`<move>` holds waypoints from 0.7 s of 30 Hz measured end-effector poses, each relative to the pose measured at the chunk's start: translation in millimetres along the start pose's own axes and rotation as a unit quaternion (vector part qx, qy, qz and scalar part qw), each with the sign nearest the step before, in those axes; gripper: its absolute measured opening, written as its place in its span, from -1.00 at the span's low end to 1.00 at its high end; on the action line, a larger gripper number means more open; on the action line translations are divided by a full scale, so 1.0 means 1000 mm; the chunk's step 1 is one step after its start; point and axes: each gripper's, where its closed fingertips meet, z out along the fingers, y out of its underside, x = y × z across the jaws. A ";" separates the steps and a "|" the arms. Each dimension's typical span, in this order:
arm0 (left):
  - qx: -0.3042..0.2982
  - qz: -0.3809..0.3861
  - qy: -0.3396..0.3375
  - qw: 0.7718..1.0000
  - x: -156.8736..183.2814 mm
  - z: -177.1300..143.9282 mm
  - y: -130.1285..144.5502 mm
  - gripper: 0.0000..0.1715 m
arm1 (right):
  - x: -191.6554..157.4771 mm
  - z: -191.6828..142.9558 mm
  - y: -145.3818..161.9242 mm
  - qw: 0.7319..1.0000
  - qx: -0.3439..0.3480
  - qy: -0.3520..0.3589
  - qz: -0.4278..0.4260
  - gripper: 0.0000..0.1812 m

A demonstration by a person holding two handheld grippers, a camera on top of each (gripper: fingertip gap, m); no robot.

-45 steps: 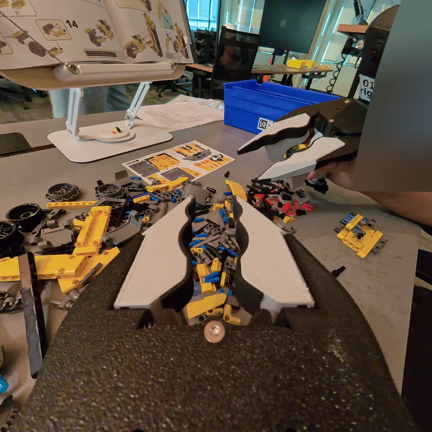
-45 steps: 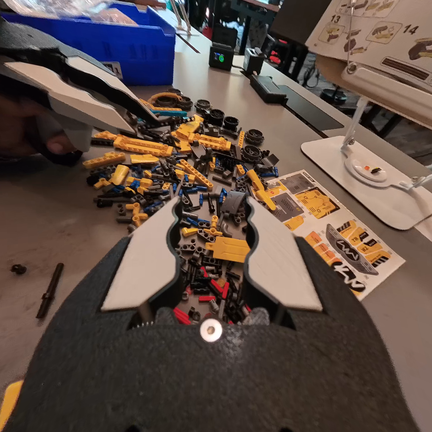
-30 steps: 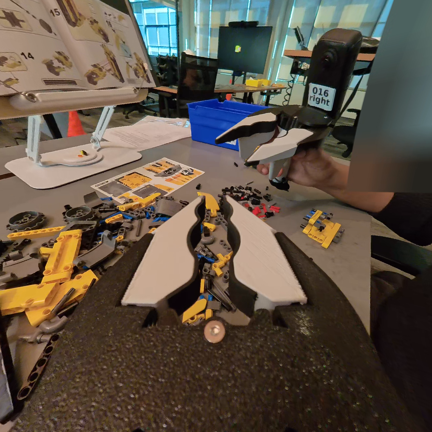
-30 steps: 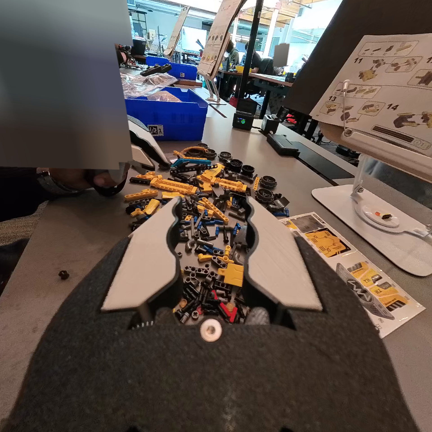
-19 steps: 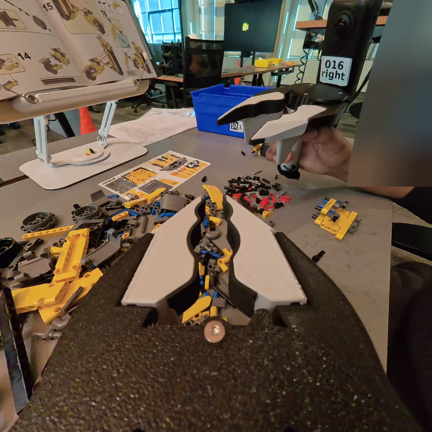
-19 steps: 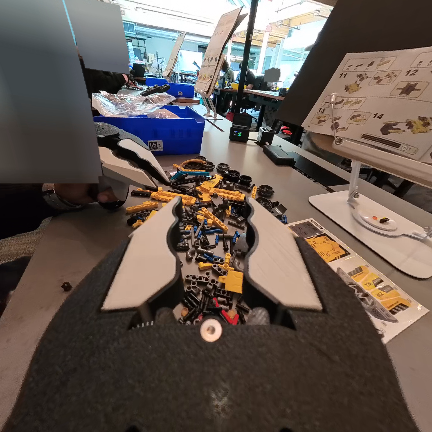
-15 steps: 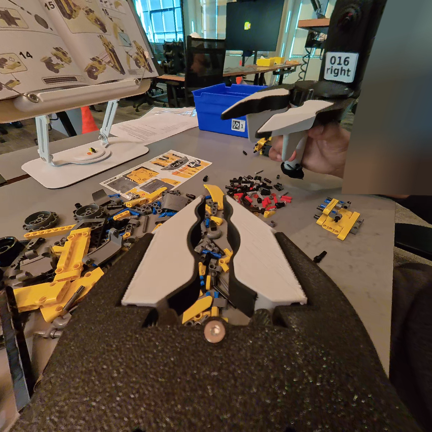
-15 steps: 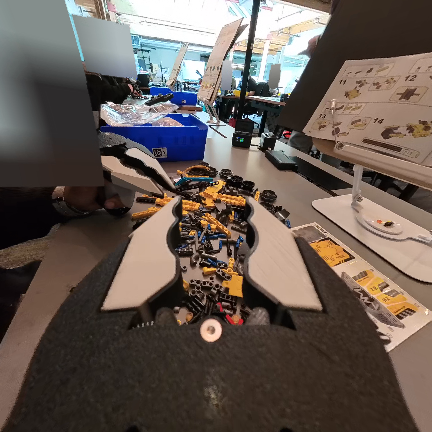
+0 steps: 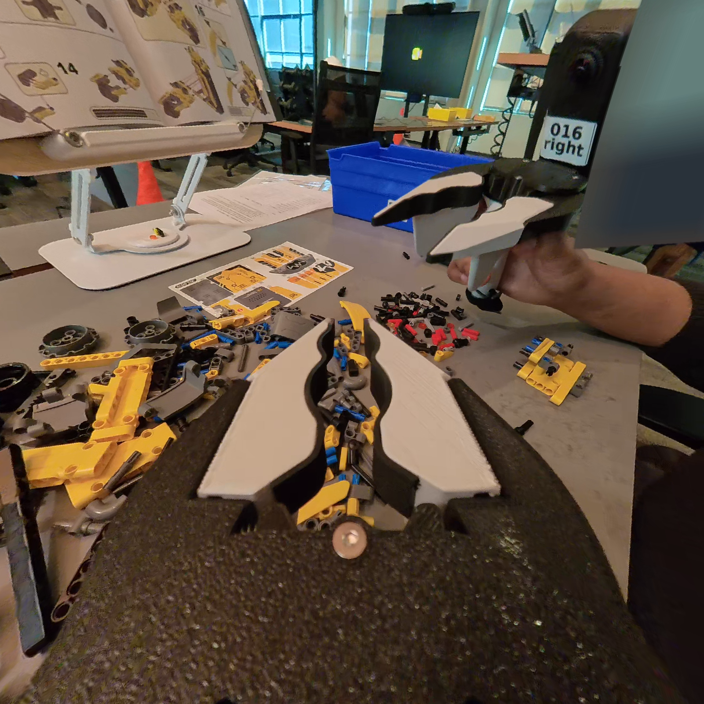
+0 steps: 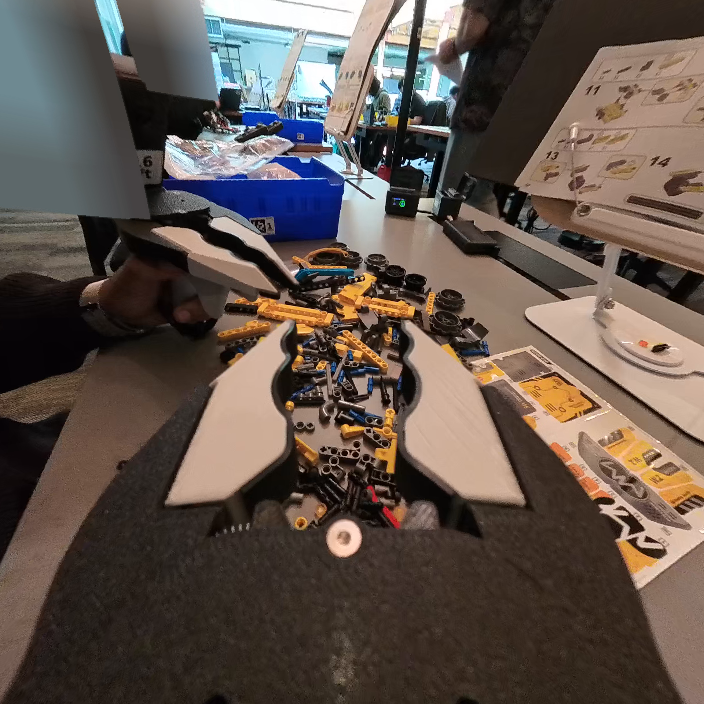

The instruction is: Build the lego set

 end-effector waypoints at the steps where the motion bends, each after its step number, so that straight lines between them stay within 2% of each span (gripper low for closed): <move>1: 0.002 -0.003 0.000 1.000 -0.001 -0.001 -0.001 -0.83 | -0.001 0.001 0.002 1.000 -0.004 0.000 0.000 -0.42; 7: 0.002 -0.025 0.008 1.000 -0.002 0.000 0.000 -0.83 | -0.001 0.003 0.007 1.000 -0.022 -0.001 -0.005 -0.42; 11: -0.001 -0.028 0.010 1.000 -0.002 0.000 0.001 -0.83 | -0.005 0.002 0.011 0.999 -0.033 -0.022 0.022 -0.46; 17: -0.006 -0.040 0.010 0.999 -0.004 0.001 0.003 -0.83 | -0.005 -0.002 0.012 0.998 -0.048 -0.023 -0.017 -0.70; 21: -0.004 -0.047 0.010 0.999 -0.005 0.001 0.003 -0.83 | -0.007 -0.008 0.006 0.998 -0.032 -0.025 -0.047 -1.00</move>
